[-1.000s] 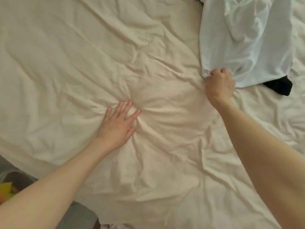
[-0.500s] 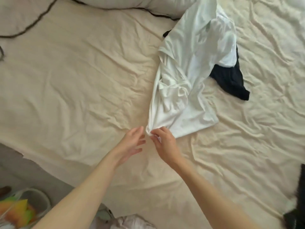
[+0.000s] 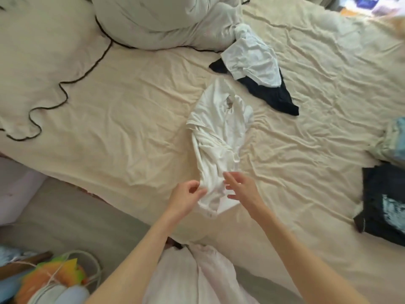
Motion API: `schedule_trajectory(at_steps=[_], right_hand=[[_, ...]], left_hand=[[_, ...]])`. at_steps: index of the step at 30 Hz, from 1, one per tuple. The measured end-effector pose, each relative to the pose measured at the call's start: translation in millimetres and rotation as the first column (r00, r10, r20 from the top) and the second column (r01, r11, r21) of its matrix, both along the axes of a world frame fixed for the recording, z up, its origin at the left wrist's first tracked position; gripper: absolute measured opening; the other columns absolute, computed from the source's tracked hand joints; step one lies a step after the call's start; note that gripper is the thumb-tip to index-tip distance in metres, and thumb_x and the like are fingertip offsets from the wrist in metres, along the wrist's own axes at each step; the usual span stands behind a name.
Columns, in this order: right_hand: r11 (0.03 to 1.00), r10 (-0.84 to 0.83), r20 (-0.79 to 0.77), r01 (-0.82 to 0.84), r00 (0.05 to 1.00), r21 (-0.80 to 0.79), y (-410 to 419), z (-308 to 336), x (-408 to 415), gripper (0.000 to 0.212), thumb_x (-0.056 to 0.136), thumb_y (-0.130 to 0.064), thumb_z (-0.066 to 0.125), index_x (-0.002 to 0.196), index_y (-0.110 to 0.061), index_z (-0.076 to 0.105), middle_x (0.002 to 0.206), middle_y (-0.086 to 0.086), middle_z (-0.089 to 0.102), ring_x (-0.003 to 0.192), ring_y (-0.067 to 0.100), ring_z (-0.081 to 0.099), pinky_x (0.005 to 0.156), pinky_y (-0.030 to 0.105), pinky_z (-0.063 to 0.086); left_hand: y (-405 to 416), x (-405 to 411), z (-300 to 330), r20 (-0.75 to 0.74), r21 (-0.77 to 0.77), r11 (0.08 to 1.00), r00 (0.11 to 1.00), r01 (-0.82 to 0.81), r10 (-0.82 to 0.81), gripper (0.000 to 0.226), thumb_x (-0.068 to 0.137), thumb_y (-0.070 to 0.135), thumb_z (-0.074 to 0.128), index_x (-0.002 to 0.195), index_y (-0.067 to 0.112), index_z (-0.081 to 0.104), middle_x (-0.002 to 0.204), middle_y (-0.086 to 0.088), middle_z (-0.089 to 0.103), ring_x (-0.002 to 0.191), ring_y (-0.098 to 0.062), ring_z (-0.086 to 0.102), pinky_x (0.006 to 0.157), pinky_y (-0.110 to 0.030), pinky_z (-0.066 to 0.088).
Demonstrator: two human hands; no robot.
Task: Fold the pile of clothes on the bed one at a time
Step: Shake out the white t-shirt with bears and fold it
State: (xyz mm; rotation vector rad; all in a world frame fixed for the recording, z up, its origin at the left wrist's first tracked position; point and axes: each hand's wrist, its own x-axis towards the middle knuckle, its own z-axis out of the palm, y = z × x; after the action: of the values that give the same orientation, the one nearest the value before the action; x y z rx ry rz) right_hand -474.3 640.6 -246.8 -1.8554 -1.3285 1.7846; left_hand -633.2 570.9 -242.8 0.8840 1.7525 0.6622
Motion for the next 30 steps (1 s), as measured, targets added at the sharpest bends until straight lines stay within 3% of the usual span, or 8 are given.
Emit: schedule_trajectory(at_steps=[3,6,10,15,18,20,24,30], right_hand=[[0.93,-0.083,-0.095,0.042,0.992,-0.365,-0.8,28.1,-2.2,0.057,0.076,-0.054,0.07,0.119,-0.018,0.057,0.111,0.007,0.061,0.096,0.024,0.065,0.072,0.036,0.058],[0.902,-0.116,-0.094,0.065,0.989,-0.428,-11.6,46.5,-15.4,0.045,0.084,-0.025,0.07,0.121,-0.003,0.058,0.093,0.01,0.063,0.078,0.022,0.064,0.061,0.031,0.054],[0.983,-0.079,0.011,0.08,0.997,-0.168,-9.3,65.4,-29.2,0.004,0.083,-0.006,0.065,0.084,-0.004,0.062,0.075,0.009,0.055,0.071,0.021,0.056,0.062,0.029,0.047],[0.908,0.231,0.251,-0.301,0.94,0.29,24.3,120.3,-26.8,0.027,0.088,-0.02,0.059,0.065,-0.005,0.059,0.062,0.008,0.043,0.06,0.018,0.042,0.058,0.027,0.033],[0.787,0.315,0.301,-0.425,0.9,0.447,48.1,158.9,-22.3,0.04,0.09,-0.02,0.06,0.056,-0.011,0.042,0.052,-0.002,0.032,0.047,0.009,0.03,0.047,0.022,0.022],[0.739,0.376,0.235,-0.443,0.896,0.507,56.5,184.3,-20.4,0.049,0.089,-0.017,0.063,0.051,-0.016,0.032,0.05,-0.007,0.026,0.045,0.006,0.023,0.048,0.021,0.019],[0.682,0.485,0.11,-0.454,0.868,0.574,66.4,228.7,-16.5,0.044,0.089,-0.013,0.064,0.053,-0.001,0.041,0.055,-0.003,0.033,0.054,0.009,0.03,0.054,0.024,0.024],[0.65,0.501,-0.022,-0.359,0.865,0.67,84.6,280.7,-0.6,0.02,0.087,-0.011,0.065,0.072,0.0,0.071,0.067,0.006,0.054,0.065,0.014,0.046,0.063,0.026,0.037]], left_hand=[[-17.4,3.3,37.9,-0.056,0.12,0.971,0.978,0.207,-0.201,0.019,0.087,0.011,0.064,0.097,-0.005,0.067,0.119,0.001,0.059,0.104,-0.016,0.057,0.093,-0.028,0.043],[-38.2,8.9,69.4,-0.123,0.183,0.917,0.934,0.354,-0.336,0.017,0.087,0.012,0.064,0.088,-0.005,0.065,0.13,0.007,0.054,0.108,-0.013,0.056,0.084,-0.008,0.039],[-52.7,3.8,92.5,-0.114,0.171,0.92,0.935,0.352,-0.337,0.019,0.086,0.014,0.065,0.077,-0.002,0.062,0.107,-0.003,0.065,0.093,-0.015,0.059,0.087,-0.027,0.046],[-40.4,-15.7,122.7,-0.185,0.01,0.911,0.896,0.413,-0.404,0.027,0.089,0.031,0.062,0.069,0.013,0.061,0.059,0.009,0.05,0.053,0.003,0.043,0.049,-0.01,0.032],[-16.6,-22.7,145.4,-0.254,0.074,0.923,0.903,0.377,-0.348,0.021,0.092,0.029,0.058,0.093,0.013,0.072,0.073,0.009,0.063,0.064,0.011,0.055,0.056,-0.008,0.035],[3.0,-28.0,161.2,-0.344,0.159,0.945,0.913,0.286,-0.219,0.023,0.092,0.024,0.059,0.112,0.015,0.065,0.108,0.0,0.066,0.095,-0.007,0.062,0.077,-0.017,0.044],[37.1,-34.2,192.8,-0.456,0.355,0.898,0.887,0.259,-0.075,0.069,0.085,0.024,0.068,0.143,0.016,0.032,0.145,-0.001,0.034,0.134,-0.017,0.034,0.107,-0.024,0.026],[65.7,-30.1,225.3,-0.314,0.486,0.85,0.948,0.204,-0.048,0.041,0.076,0.029,0.075,0.106,0.042,0.049,0.097,0.013,0.061,0.087,0.005,0.055,0.07,-0.003,0.038]])
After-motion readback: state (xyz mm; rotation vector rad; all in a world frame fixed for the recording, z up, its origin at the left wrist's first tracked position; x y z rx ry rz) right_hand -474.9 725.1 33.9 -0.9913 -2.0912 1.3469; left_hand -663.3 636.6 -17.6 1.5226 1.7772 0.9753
